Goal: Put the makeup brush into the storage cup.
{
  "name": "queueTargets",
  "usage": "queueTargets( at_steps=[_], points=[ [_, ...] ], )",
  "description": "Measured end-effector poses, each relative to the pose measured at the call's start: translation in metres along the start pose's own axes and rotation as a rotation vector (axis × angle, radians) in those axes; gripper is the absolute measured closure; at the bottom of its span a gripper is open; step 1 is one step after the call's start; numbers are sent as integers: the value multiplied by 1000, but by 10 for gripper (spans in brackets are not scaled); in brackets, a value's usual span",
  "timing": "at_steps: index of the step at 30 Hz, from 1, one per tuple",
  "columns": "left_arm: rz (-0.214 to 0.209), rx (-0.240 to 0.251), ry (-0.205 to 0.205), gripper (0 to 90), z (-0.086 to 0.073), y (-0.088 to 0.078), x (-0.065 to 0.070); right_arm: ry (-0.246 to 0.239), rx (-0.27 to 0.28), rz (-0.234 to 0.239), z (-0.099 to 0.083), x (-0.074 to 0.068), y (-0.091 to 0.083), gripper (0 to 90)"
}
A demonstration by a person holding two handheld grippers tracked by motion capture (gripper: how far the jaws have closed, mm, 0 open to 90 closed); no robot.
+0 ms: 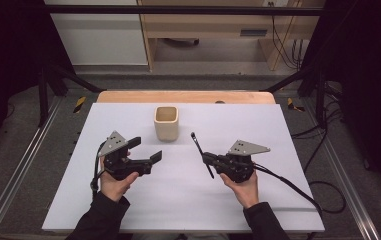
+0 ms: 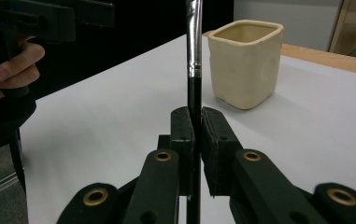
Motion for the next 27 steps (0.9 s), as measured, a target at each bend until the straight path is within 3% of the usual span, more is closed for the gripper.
queueTargets(
  at_steps=[13, 27],
  points=[
    [-40, 16, -26, 85, 6, 18, 16, 2, 7, 16, 0, -6, 5, 839],
    [-73, 26, -49, 86, 4, 22, 30, -5, 14, 40, 0, -17, 10, 839]
  ],
)
Point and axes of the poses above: each handheld gripper's, and its own axes: y roughly forward along the jaws, z roughly out of its top, x roughly to its right, the point moved 9 cm from there along y, roughly forward along the jaws, and after that the axes turned 1 degree about -x, right-handed, at the moved point
